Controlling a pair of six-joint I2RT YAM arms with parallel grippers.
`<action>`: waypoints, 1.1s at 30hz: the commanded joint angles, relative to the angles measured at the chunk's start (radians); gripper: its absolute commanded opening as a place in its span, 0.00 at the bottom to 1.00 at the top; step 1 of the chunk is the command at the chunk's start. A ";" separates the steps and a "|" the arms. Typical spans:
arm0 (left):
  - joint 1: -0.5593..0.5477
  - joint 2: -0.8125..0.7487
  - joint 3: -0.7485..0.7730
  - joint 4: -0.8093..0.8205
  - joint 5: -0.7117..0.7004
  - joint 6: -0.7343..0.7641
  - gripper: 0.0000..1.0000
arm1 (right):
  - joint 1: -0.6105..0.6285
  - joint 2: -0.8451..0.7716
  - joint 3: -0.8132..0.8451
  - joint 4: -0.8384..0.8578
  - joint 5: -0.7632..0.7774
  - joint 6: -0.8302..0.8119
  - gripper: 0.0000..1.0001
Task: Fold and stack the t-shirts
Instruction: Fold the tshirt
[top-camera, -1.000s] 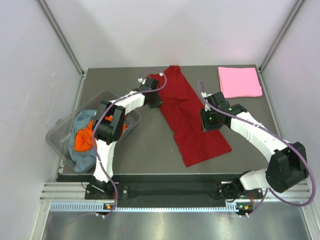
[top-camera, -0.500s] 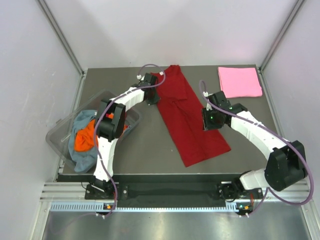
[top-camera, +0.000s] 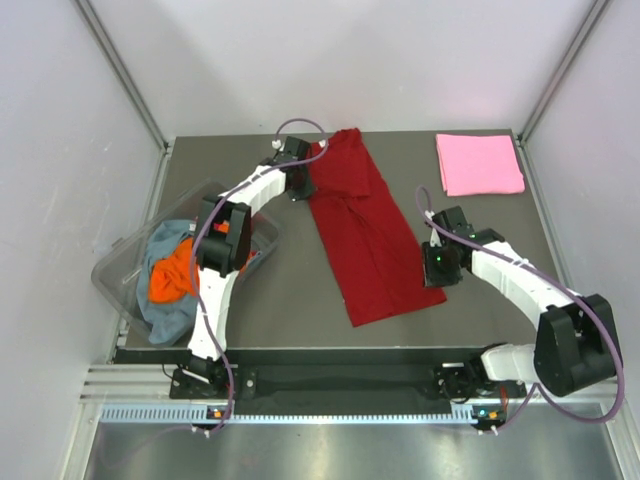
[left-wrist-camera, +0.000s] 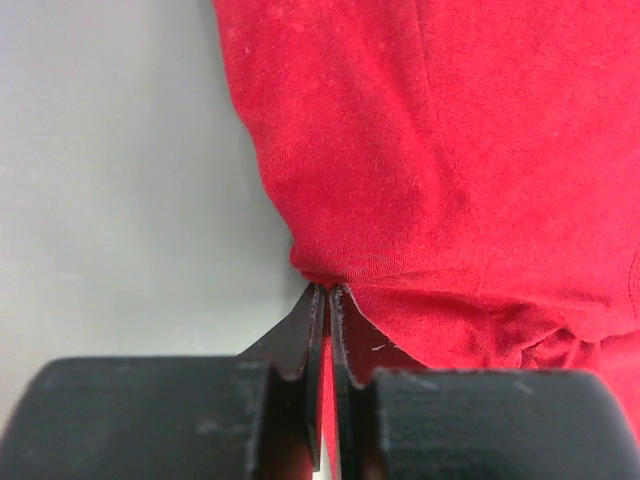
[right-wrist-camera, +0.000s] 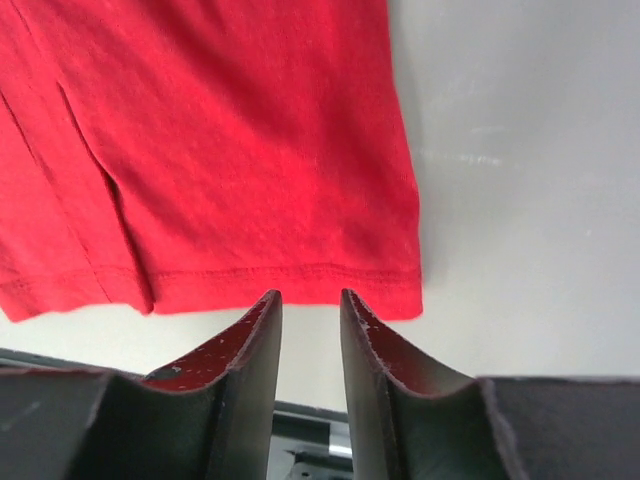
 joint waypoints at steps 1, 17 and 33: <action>0.022 -0.005 0.046 -0.031 -0.023 0.027 0.11 | -0.011 -0.062 0.000 0.007 -0.025 0.051 0.30; -0.294 -0.547 -0.499 0.037 -0.072 -0.003 0.31 | -0.168 0.049 0.088 -0.052 -0.095 0.061 0.19; -0.647 -0.883 -1.044 0.249 -0.057 -0.318 0.36 | -0.168 0.113 -0.122 0.146 -0.123 0.163 0.14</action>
